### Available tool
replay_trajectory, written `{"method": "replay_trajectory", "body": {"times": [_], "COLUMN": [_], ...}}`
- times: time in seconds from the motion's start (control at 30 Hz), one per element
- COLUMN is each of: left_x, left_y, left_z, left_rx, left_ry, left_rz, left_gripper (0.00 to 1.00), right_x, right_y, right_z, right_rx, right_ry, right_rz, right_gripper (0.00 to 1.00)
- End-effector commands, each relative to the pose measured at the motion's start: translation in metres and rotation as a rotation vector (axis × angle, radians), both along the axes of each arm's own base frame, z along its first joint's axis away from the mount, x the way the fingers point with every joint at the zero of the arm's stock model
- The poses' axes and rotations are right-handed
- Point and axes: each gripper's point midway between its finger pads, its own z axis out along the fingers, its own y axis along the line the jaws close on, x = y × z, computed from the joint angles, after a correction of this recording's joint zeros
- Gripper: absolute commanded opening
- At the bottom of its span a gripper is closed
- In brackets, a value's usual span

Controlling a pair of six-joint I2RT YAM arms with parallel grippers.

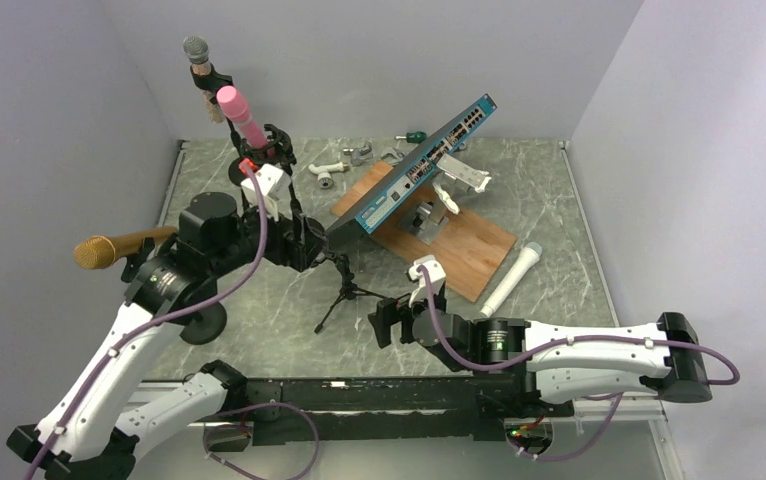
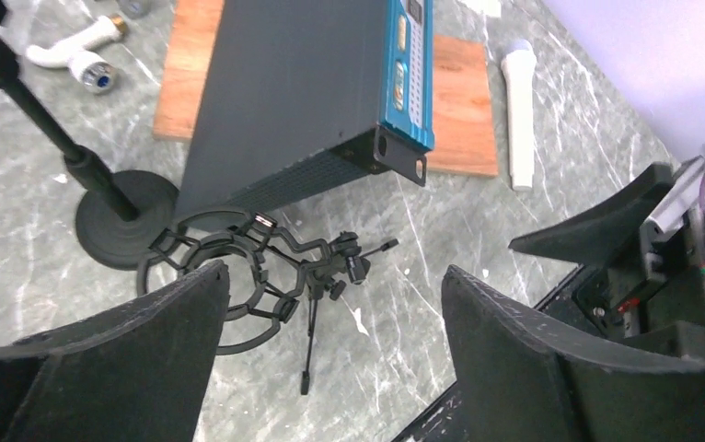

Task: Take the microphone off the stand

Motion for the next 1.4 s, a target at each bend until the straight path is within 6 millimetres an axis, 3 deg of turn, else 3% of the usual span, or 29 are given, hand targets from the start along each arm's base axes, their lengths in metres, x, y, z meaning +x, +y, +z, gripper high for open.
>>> {"method": "replay_trajectory", "body": {"times": [0.0, 0.17, 0.4, 0.53, 0.7, 0.9, 1.0, 1.17, 1.37], "left_x": [0.001, -0.002, -0.002, 0.008, 0.042, 0.102, 0.132, 0.169, 0.199], "left_y": [0.021, 0.042, 0.070, 0.079, 0.090, 0.092, 0.103, 0.125, 0.136], "left_z": [0.034, 0.065, 0.090, 0.102, 0.097, 0.113, 0.119, 0.108, 0.094], "left_rx": [0.052, 0.088, 0.104, 0.078, 0.091, 0.049, 0.018, 0.004, -0.010], "left_ry": [-0.101, -0.174, -0.251, -0.277, -0.225, -0.200, -0.229, -0.198, -0.194], "left_rz": [0.068, 0.132, 0.258, 0.346, 0.532, 0.735, 0.856, 1.008, 1.057], "left_gripper": [0.92, 0.97, 0.99, 0.99, 0.99, 0.99, 0.99, 0.99, 0.98], "right_x": [-0.002, -0.003, -0.002, -0.002, -0.003, -0.001, -0.001, -0.003, -0.003], "right_y": [0.018, 0.021, 0.013, 0.005, -0.003, -0.009, -0.013, -0.016, -0.027], "right_z": [0.009, 0.005, 0.002, 0.004, 0.005, 0.010, 0.014, 0.024, 0.013], "right_rx": [0.061, 0.049, 0.077, 0.102, 0.142, 0.158, 0.166, 0.212, 0.203], "right_ry": [0.020, 0.033, 0.041, 0.047, 0.057, 0.056, 0.058, 0.068, 0.095], "right_rz": [0.021, 0.019, -0.001, -0.021, -0.038, -0.055, -0.065, -0.062, -0.097], "right_gripper": [0.97, 0.97, 0.98, 0.98, 0.98, 0.98, 0.98, 0.98, 0.98]}}
